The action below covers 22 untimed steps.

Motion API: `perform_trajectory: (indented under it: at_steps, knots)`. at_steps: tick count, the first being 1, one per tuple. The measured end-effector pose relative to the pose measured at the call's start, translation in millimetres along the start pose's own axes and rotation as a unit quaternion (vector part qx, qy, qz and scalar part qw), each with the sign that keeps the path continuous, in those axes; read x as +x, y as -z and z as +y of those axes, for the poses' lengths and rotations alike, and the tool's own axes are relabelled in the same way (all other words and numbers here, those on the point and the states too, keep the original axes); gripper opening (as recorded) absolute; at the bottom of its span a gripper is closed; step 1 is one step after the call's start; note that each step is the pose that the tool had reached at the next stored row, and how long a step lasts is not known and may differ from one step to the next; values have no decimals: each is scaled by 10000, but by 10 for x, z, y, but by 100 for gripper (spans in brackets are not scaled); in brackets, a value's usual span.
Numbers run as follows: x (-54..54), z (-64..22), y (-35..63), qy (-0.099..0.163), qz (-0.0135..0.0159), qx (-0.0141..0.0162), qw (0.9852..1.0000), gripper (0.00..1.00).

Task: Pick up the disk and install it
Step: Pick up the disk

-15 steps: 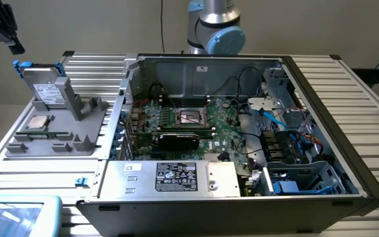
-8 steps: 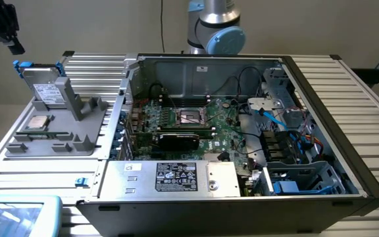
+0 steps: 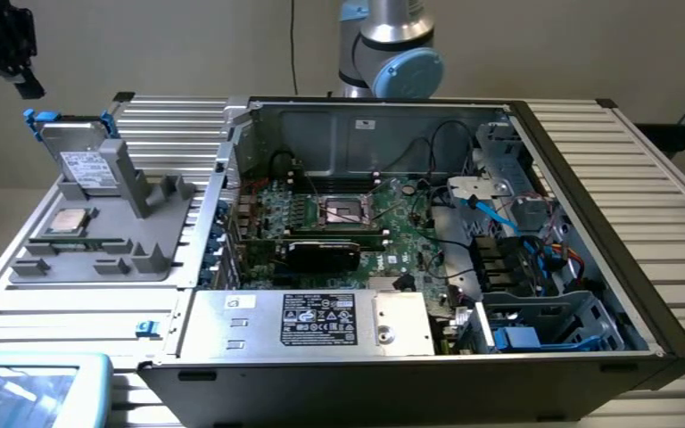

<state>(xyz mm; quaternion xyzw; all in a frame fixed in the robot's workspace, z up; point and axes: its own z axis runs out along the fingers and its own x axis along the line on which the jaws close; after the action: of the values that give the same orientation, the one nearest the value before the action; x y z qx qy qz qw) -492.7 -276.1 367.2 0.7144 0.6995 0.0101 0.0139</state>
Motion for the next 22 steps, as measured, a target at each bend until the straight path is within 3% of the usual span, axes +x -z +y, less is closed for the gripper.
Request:
perform_trajectory:
  at_steps: [9,14,22]
  knots:
    - [0,0,-6,-270,-8,8,9996,11]
    - [0,3,-58,-332,-13,62,9994,11]
    - [1,15,-134,-363,-14,77,9993,11]
